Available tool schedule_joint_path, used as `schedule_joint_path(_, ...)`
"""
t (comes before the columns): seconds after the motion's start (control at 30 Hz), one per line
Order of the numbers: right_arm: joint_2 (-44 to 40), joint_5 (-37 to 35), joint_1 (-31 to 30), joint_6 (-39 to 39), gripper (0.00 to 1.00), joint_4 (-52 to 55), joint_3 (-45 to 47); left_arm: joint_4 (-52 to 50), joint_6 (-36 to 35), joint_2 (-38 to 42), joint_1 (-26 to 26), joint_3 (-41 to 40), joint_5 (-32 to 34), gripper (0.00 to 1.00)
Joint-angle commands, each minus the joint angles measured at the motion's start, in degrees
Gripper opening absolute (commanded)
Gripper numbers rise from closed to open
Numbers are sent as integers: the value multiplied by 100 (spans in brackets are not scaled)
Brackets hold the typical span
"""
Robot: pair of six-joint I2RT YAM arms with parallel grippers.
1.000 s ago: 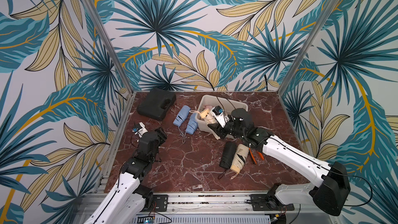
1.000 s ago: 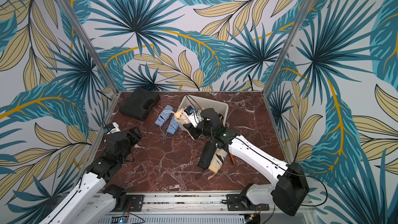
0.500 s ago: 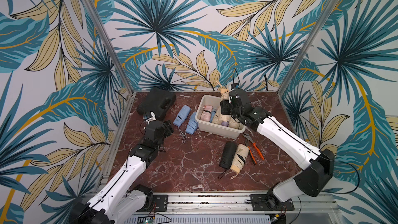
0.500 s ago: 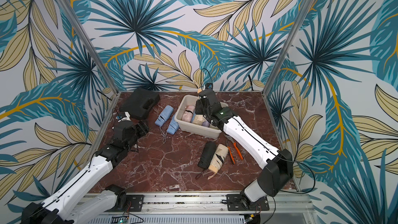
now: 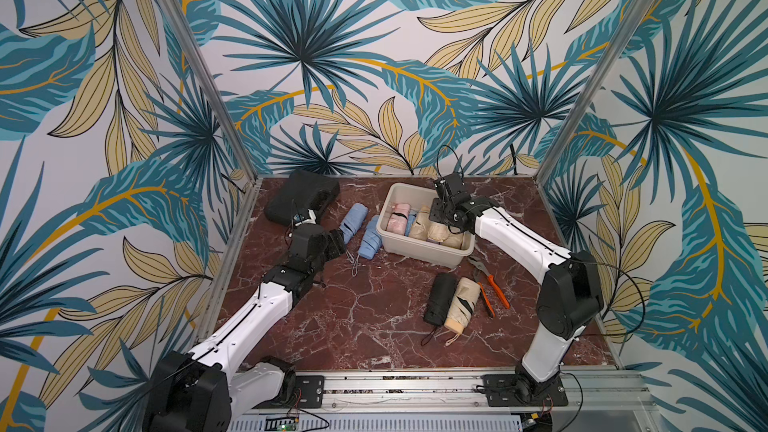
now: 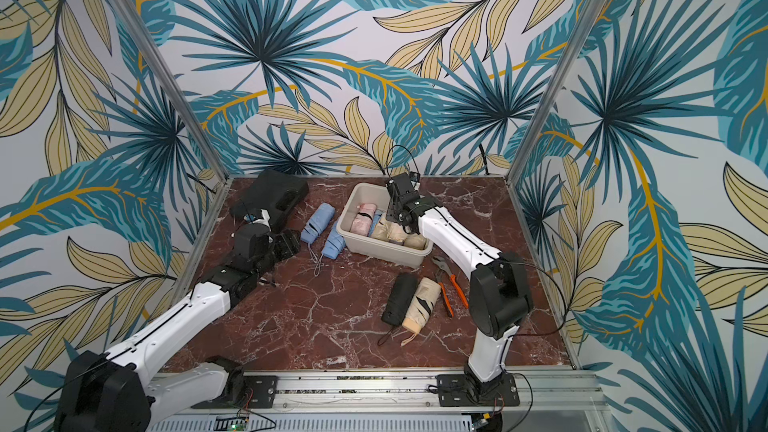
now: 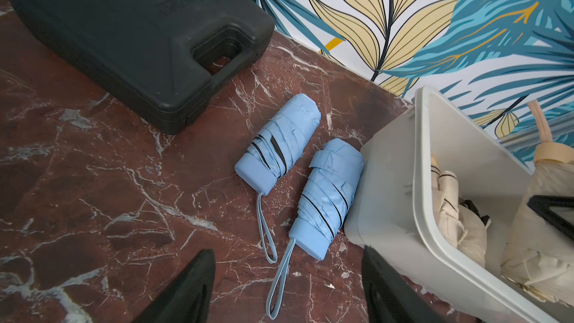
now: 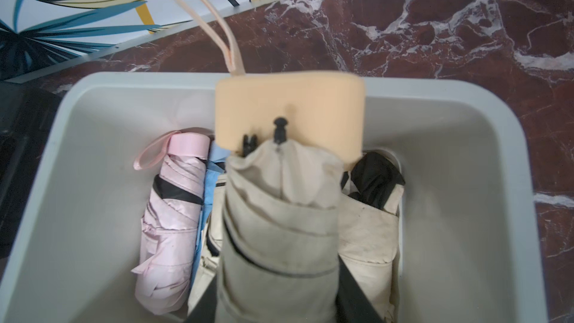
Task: Put the umbrella into the storage box
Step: Place the umbrella in the storage box.
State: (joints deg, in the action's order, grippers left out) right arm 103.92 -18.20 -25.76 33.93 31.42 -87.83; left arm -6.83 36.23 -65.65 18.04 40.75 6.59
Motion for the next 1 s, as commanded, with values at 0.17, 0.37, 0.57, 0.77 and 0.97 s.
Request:
schedule_joint_path(0.17, 311, 56, 158, 166, 0, -81, -36, 200, -354, -413, -24, 129, -610, 80)
schedule_joint_path(0.37, 418, 157, 203, 270, 28, -145, 62, 20, -418, -945, -4, 301, -876, 82)
schedule_joint_path(0.57, 420, 280, 250, 324, 55, -171, 73, -199, -449, -1249, 4, 612, -644, 82)
schedule_joint_path(0.77, 139, 345, 299, 269, 70, -162, 79, -716, -998, -1612, -11, 1236, -367, 84)
schedule_joint_path(0.97, -677, 243, 385, -265, 76, -171, 227, -839, -1664, -2021, -39, 1769, -18, 88)
